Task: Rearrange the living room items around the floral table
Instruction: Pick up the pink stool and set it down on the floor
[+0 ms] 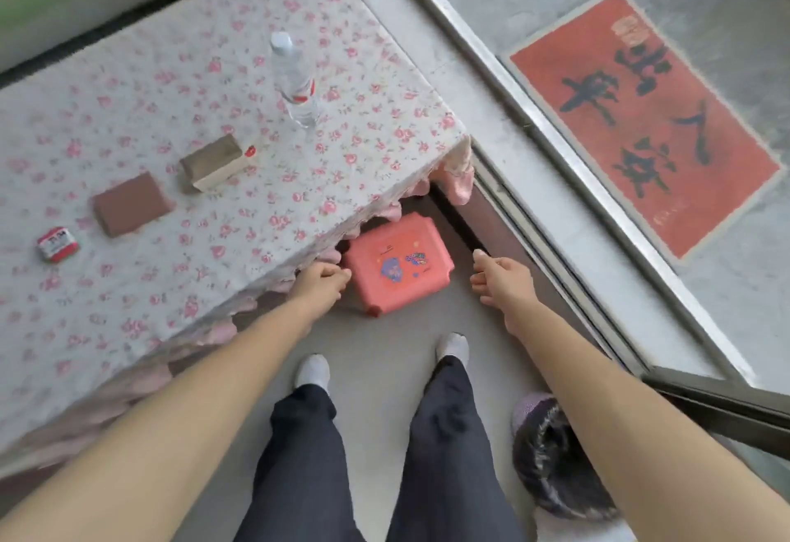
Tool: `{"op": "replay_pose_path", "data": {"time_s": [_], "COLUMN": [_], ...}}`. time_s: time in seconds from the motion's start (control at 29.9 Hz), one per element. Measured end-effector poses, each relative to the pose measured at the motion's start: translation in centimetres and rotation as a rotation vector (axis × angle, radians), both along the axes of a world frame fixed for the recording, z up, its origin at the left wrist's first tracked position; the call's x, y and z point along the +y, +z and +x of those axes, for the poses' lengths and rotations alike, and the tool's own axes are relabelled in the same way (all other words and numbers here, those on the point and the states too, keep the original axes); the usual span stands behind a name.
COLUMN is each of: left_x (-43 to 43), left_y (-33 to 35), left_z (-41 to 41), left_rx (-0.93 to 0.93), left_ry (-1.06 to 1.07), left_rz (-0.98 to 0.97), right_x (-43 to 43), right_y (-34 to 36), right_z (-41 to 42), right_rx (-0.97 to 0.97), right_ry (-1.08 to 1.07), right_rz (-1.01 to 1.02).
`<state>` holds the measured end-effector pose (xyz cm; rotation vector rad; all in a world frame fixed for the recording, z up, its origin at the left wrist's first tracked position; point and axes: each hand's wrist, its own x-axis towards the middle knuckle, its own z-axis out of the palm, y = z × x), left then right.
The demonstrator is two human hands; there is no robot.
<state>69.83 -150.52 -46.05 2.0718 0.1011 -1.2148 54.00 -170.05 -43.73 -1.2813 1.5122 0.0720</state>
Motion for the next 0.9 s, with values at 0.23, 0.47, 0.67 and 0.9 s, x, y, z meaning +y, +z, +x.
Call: {"op": "replay_pose_path", "data": {"time_s": [0.23,0.47,0.67,0.9], "left_x": [-2.1,-5.0,-5.8,-5.7], "left_y": [-12.9,-28.8,-42.1,-45.0], "left_z": [-0.7,0.0,0.7,-0.6], "left_rx": [0.094,0.119,0.113,0.43], "left_ry": [0.185,0.282,0.452,0.764], "left_rz": [0.2,0.259,0.242,-0.036], "right_x": [-6.7,-10.5,-12.6,-12.6], "right_y": [-13.7,-30.7,-42.6,-45.9], "right_z": [3.2,5.5,6.7,6.7], "right_rx": [0.119,0.208,0.162,0.101], "right_ry": [0.319,0.423,0.449,0.439], "right_rz": [-0.03,-0.035,0.022,0.216]}}
